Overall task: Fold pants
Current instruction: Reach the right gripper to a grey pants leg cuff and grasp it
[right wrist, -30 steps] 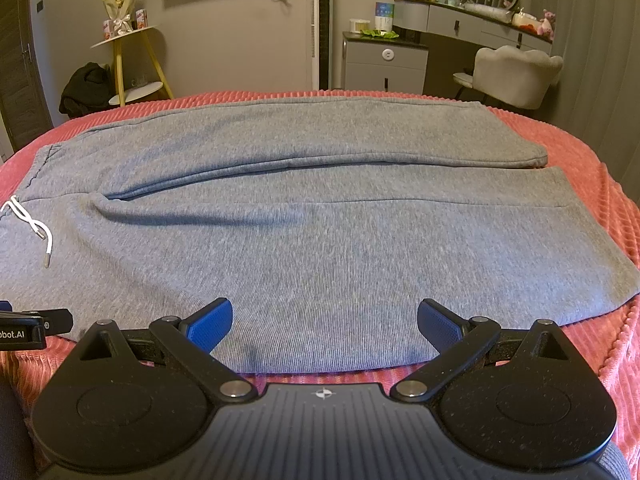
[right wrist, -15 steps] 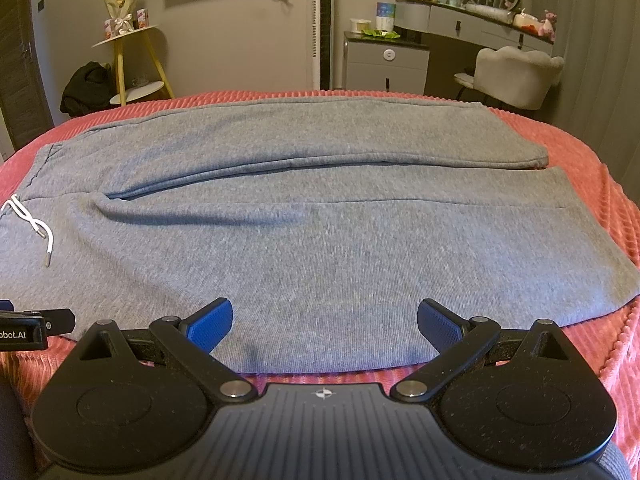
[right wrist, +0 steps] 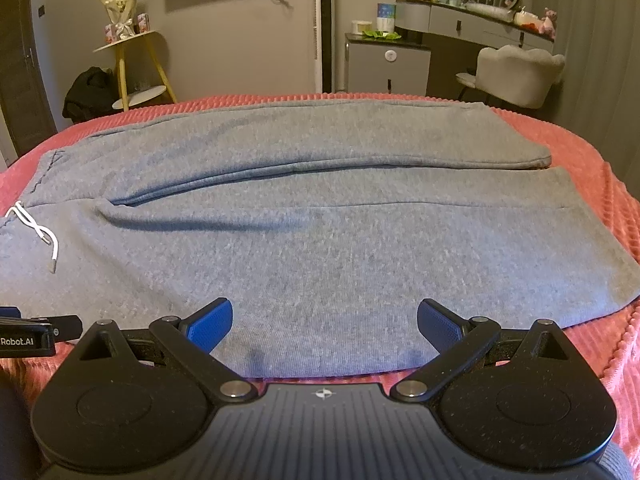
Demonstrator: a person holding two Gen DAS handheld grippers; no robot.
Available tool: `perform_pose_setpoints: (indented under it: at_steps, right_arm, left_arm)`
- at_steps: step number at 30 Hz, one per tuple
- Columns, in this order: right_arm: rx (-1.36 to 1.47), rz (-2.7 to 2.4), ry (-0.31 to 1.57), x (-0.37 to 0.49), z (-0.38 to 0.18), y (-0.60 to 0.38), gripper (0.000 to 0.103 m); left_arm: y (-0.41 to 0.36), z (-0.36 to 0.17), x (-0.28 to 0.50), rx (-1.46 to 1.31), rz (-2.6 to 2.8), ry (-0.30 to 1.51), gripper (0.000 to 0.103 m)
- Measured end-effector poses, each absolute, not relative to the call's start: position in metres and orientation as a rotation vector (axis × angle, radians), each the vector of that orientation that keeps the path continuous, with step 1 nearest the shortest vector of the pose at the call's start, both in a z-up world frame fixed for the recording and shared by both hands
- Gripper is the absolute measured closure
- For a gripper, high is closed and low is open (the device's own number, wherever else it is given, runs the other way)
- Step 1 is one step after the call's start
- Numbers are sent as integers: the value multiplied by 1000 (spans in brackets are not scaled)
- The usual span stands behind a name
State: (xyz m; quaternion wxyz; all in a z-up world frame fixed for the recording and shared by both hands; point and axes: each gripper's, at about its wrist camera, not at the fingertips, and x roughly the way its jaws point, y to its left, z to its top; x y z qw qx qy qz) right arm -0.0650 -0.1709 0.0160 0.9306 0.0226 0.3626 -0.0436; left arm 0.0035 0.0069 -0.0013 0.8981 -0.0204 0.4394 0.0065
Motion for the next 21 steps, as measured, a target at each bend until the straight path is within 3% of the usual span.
perform_pose_setpoints:
  at_steps: [9,13,21]
  right_arm:
    - [220,-94,842,-15,13,-209,4]
    - [137,-149,927,25,-8,-218,4]
    - [341,-158,1009,43,-36,-252,4]
  left_arm:
    - [17,21,19,-33,99,783,0]
    - [31,32,57,-78,158,758,0]
    - [89,16,143,-253,350,673,0]
